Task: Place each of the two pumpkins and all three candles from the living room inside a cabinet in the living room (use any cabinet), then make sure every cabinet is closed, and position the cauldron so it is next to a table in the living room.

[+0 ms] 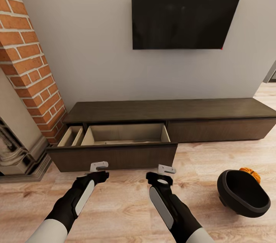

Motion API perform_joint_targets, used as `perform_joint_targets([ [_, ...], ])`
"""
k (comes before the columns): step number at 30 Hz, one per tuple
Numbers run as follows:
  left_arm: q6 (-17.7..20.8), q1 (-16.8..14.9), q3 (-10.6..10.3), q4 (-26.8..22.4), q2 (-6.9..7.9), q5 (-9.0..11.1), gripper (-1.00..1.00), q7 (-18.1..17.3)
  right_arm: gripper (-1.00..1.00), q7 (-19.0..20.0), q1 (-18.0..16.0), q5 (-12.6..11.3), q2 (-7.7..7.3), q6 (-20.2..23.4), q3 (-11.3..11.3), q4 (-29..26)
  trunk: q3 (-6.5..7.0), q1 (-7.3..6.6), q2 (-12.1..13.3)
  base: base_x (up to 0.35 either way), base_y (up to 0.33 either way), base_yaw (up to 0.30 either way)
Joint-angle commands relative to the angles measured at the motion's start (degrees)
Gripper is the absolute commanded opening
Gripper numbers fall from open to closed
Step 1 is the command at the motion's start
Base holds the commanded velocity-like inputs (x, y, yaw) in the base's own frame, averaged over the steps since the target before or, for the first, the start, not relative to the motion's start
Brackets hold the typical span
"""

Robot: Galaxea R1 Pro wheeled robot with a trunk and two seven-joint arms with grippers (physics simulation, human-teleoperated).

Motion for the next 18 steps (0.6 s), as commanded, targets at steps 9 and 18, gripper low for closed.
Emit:
perform_joint_targets([
  [9,-7.56,0.04,-0.52,0.86,-0.07,0.53,1.0,0.6,1.0,7.17,-0.05,4.91,0.0,-12.77,0.18,5.17,-1.67,1.97,-3.65,0.0,0.0,0.0],
  [18,-14.83,0.06,-0.62,4.18,-0.01,-0.35,1.0,0.83,1.0,8.26,-0.05,7.95,0.0,-20.91,0.18,9.71,-3.29,3.95,-7.26,0.0,0.0,0.0],
])
